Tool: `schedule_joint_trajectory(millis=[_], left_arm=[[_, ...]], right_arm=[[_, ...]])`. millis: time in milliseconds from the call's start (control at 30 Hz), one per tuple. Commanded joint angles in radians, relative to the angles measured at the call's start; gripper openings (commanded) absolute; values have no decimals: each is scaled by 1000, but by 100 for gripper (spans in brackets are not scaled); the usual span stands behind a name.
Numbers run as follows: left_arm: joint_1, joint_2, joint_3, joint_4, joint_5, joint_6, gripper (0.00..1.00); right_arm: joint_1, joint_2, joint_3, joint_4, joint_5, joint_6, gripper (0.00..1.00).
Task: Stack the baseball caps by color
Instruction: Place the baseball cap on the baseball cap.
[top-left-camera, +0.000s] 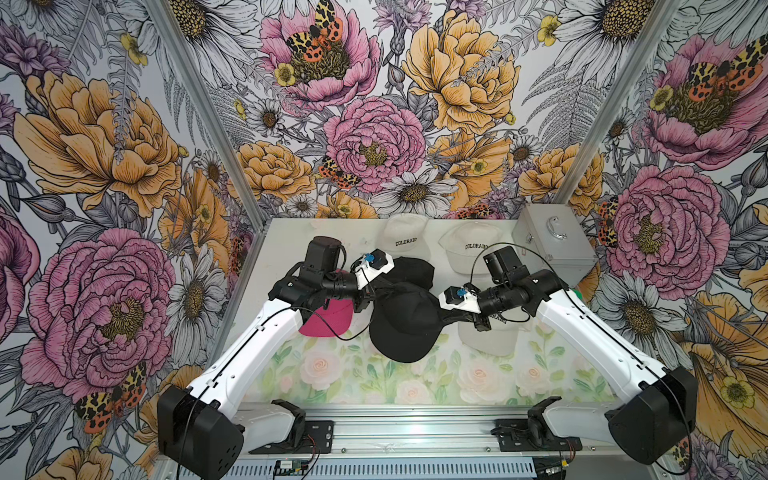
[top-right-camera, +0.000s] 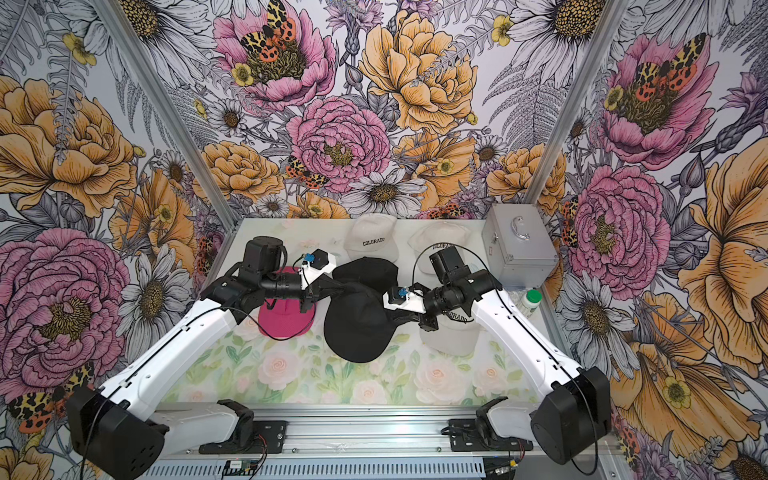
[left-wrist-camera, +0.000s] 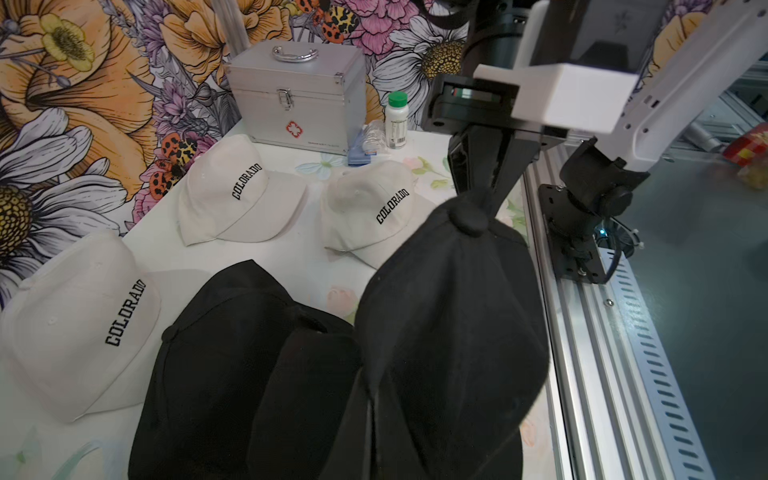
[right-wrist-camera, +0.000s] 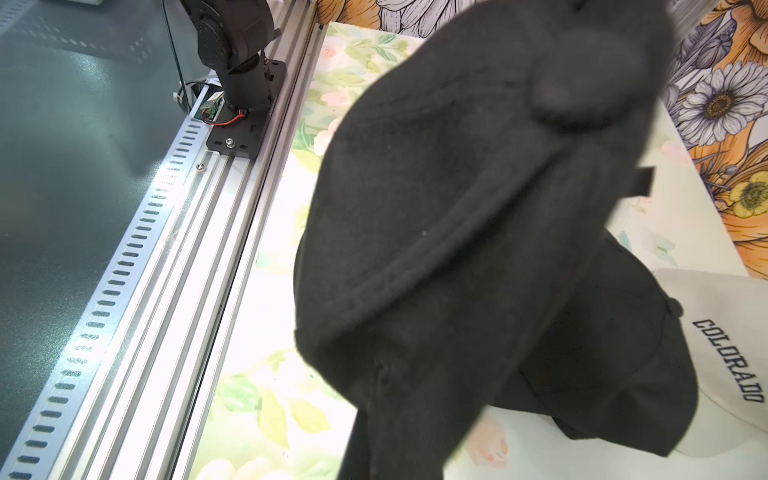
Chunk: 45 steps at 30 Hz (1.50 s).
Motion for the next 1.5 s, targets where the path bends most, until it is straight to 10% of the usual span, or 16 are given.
schedule_joint_trajectory(millis=[0, 400, 1467], left_arm=[[-23, -81, -91, 274, -155, -217, 0], [14, 54, -144, 364, -416, -393, 0], [151, 561, 141, 299, -237, -494, 0]], right_arm=[[-9, 34, 60, 4, -13, 35, 0], [-67, 304, 273, 4, 51, 62, 0], [-133, 797, 689, -39, 138, 254, 10]])
